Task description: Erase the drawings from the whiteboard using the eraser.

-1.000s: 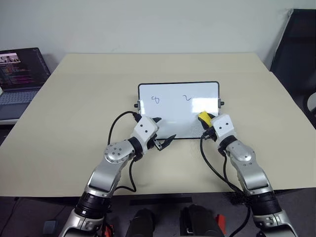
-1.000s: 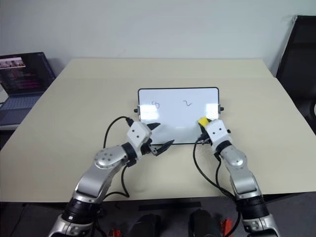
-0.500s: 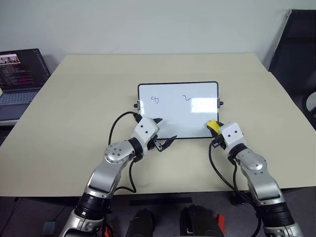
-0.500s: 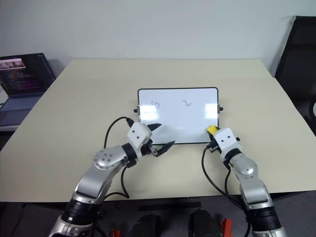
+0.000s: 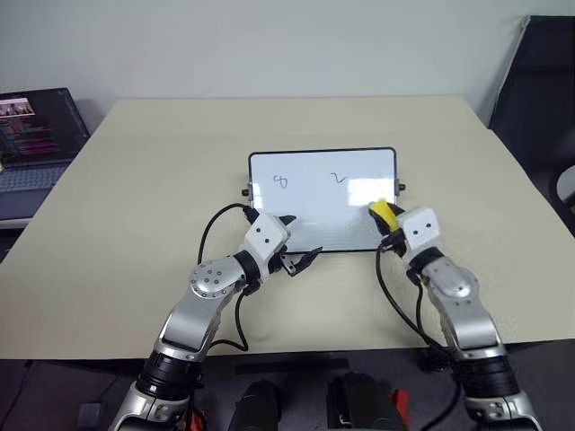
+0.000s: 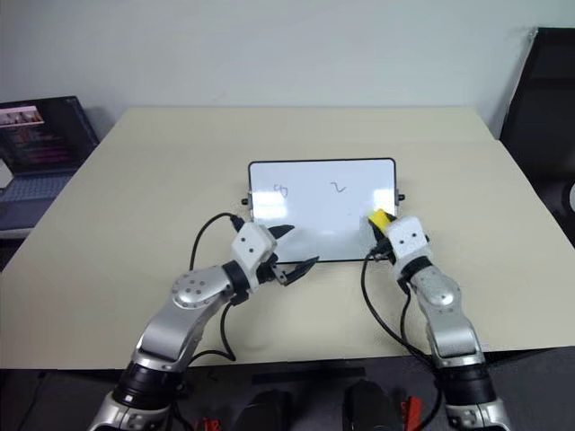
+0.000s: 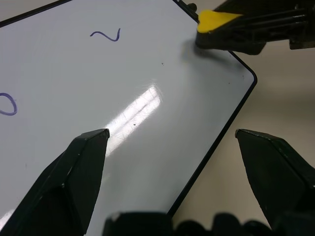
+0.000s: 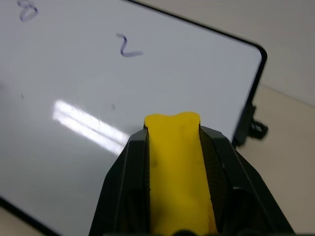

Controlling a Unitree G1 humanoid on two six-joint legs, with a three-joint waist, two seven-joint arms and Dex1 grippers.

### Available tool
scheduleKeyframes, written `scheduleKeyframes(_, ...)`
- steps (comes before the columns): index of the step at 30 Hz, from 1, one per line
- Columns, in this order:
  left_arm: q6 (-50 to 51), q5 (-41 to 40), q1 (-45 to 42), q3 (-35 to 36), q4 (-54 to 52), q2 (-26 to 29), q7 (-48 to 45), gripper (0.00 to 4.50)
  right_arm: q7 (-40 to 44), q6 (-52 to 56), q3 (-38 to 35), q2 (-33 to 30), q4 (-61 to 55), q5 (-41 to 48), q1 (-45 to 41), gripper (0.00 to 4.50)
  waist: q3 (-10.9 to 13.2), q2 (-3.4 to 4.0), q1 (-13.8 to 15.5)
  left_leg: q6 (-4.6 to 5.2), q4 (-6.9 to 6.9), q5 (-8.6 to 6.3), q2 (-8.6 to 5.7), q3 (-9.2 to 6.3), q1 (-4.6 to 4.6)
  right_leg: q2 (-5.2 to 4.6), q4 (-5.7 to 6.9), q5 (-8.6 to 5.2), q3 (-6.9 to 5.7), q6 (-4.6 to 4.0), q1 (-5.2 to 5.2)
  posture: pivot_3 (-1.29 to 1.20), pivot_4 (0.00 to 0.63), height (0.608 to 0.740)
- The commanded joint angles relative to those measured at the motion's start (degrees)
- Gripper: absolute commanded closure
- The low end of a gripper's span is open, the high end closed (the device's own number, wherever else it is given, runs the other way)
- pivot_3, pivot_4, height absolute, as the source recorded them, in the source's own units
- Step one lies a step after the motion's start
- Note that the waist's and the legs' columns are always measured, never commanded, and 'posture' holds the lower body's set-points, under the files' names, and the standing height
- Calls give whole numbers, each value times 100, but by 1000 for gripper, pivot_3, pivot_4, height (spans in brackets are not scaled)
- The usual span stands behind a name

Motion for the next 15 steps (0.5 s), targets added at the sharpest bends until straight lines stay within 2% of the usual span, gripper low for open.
scheduleKeyframes(1,-42,-73,-3,93,-239,36,-21,0,23,-209,37,12,126,31,-85,3394,0,0,17,0,0,0,0,-1,-2,-3,-3,0,0,0,0,0,150,740)
scheduleKeyframes(7,29,-73,67,115,-359,65,10,0,-91,172,164,-270,407,-435,-47,3394,0,0,15,0,2,0,1,4,-4,-13,-11,4,6,7,2,0,150,740)
scheduleKeyframes(15,41,-68,60,132,-335,68,13,0,-50,277,3,-531,-54,-365,501,3394,-2,-3,18,1,5,1,0,1,4,-9,-6,3,2,5,9,0,150,740)
